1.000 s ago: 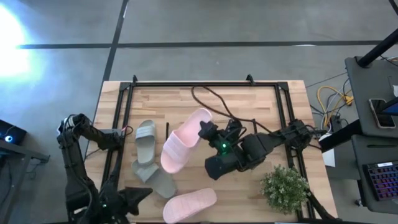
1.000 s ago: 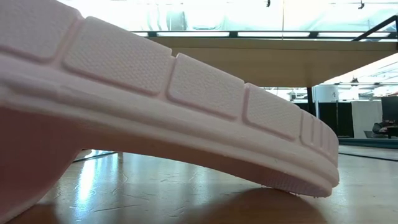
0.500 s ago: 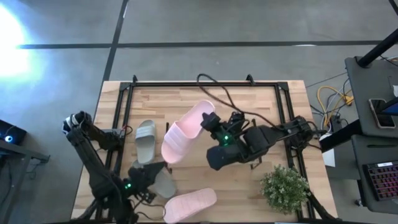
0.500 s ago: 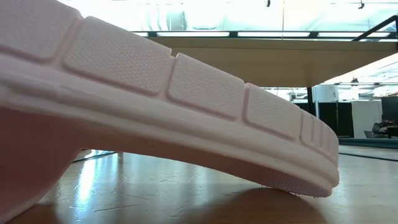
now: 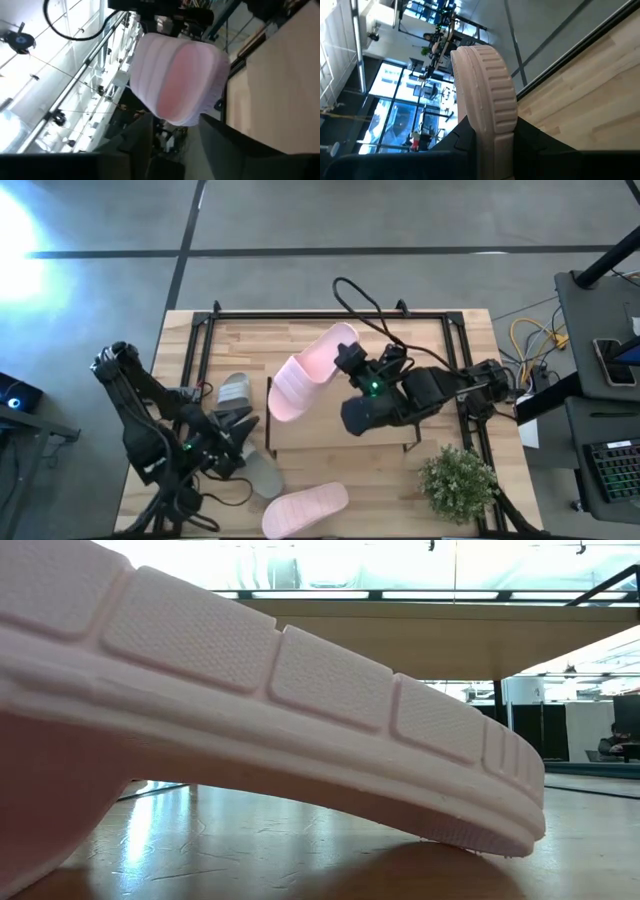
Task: Pick and place slides into the shelf
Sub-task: Put the right pink slide on the shelf
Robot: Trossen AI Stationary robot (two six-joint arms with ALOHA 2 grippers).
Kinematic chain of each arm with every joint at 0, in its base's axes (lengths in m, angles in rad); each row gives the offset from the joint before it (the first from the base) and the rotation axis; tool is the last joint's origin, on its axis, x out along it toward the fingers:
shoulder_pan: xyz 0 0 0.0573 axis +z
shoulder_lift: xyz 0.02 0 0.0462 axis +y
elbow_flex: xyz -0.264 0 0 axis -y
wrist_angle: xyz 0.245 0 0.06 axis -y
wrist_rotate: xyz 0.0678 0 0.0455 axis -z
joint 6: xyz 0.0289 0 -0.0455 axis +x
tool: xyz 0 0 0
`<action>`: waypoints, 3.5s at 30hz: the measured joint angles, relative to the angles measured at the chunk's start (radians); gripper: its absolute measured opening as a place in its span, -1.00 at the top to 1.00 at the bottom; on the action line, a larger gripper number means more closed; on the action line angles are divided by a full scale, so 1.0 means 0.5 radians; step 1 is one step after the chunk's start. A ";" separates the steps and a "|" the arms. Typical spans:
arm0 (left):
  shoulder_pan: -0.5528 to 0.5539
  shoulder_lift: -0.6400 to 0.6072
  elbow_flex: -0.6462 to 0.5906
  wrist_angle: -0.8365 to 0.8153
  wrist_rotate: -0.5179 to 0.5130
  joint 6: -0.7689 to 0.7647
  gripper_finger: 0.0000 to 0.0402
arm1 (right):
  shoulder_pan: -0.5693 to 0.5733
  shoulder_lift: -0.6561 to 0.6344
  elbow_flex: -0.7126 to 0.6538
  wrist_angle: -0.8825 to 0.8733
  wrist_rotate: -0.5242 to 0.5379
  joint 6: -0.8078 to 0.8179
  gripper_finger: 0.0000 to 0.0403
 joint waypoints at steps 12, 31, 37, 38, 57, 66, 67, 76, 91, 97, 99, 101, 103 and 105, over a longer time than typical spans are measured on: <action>0.213 0.028 -0.203 -0.030 0.005 0.216 -0.02 | -0.070 -0.011 0.000 0.020 -0.019 0.009 0.65; 0.415 0.030 -0.193 0.063 0.002 0.213 -0.02 | -0.082 -0.006 -0.166 0.380 -0.115 -0.106 0.65; 0.415 0.031 -0.192 0.088 0.002 0.213 0.16 | -0.087 -0.006 -0.208 0.460 -0.122 -0.109 0.65; 0.416 0.031 -0.192 0.088 0.002 0.213 0.23 | -0.089 -0.006 -0.211 0.476 -0.122 -0.120 0.65; 0.419 0.034 -0.196 0.082 0.148 0.221 0.89 | -0.025 -0.146 -0.209 0.263 -0.612 -1.081 0.42; 0.419 0.032 -0.197 0.051 0.182 0.224 0.90 | 0.099 -0.290 -0.211 -0.275 -0.999 -1.025 0.21; 0.420 0.026 -0.200 0.043 0.175 0.221 0.90 | 0.115 -0.312 -0.210 -0.309 -1.021 -1.008 0.19; 0.331 0.023 -0.195 0.063 0.441 0.275 0.90 | 0.225 -0.433 -0.211 -0.405 -1.175 -0.981 0.07; 0.108 0.101 -0.259 0.067 0.465 0.816 0.90 | 0.059 -0.367 -0.335 0.600 -1.754 -1.462 0.06; 0.108 0.099 -0.267 0.146 0.461 0.913 0.90 | 0.011 -0.325 -0.468 0.780 -1.902 -1.452 0.06; 0.108 0.099 -0.264 0.147 0.462 0.915 0.90 | -0.007 -0.311 -0.504 0.822 -1.914 -1.454 0.06; 0.108 0.099 -0.261 0.186 0.462 0.943 0.90 | -0.032 -0.290 -0.534 0.860 -1.959 -1.475 0.06; 0.108 0.099 -0.265 0.261 0.463 1.046 0.90 | -0.046 -0.277 -0.539 0.946 -2.012 -1.504 0.06; 0.107 0.099 -0.266 0.370 0.468 1.167 0.90 | -0.060 -0.253 -0.546 0.984 -2.059 -1.533 0.06</action>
